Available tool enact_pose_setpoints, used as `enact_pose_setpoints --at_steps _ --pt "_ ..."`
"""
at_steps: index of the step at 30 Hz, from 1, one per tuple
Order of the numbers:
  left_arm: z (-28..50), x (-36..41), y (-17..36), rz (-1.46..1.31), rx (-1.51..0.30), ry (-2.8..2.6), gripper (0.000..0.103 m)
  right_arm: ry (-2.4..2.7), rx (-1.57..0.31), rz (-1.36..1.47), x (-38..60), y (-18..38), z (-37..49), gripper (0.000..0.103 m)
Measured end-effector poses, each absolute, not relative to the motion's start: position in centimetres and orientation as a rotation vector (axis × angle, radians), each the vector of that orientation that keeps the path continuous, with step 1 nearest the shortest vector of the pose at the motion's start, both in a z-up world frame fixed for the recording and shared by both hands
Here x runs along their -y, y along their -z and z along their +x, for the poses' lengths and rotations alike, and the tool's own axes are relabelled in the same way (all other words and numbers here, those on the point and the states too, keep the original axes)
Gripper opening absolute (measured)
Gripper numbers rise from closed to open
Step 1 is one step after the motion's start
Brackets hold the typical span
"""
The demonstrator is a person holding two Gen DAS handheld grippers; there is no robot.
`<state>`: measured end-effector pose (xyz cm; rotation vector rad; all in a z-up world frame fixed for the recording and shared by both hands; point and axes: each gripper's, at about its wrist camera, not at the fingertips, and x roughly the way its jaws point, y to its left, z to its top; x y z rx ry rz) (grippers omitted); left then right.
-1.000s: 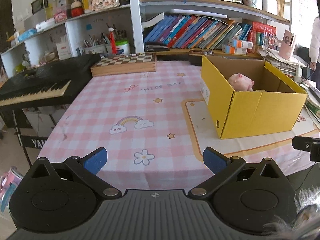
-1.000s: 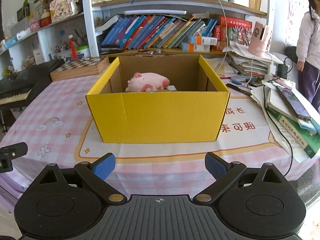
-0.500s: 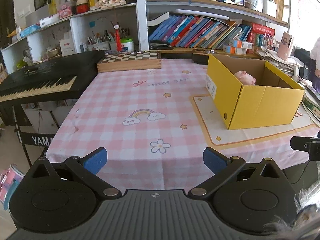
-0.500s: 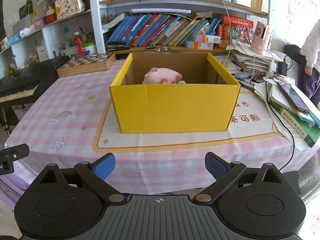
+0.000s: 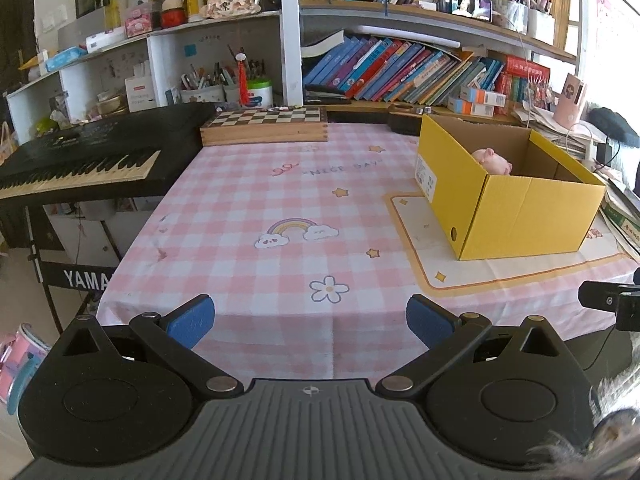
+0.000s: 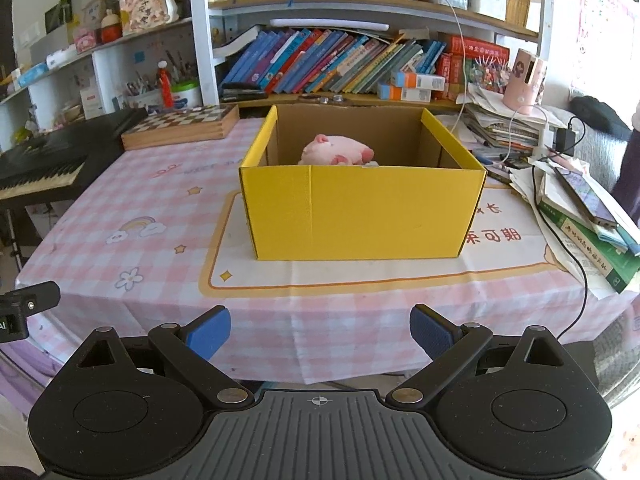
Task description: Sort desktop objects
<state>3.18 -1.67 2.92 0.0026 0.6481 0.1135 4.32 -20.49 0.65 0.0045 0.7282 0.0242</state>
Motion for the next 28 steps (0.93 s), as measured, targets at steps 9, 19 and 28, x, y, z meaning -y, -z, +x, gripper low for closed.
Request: enact_pose_setpoints --at_steps 9,19,28 --pt "2.8 1.4 -3.1 -0.009 -0.637 -0.114 0.103 -0.024 -0.724 0.008 20.4 -0.8 4.1 0.098" --pt "2.4 1.3 -3.3 -0.017 -0.621 -0.111 0.103 -0.023 -0.716 0.018 20.5 -1.0 3.6 0.098" --pt "2.0 1.3 -3.5 -0.016 -0.615 -0.111 0.103 -0.022 -0.716 0.02 20.6 -1.0 3.5 0.098"
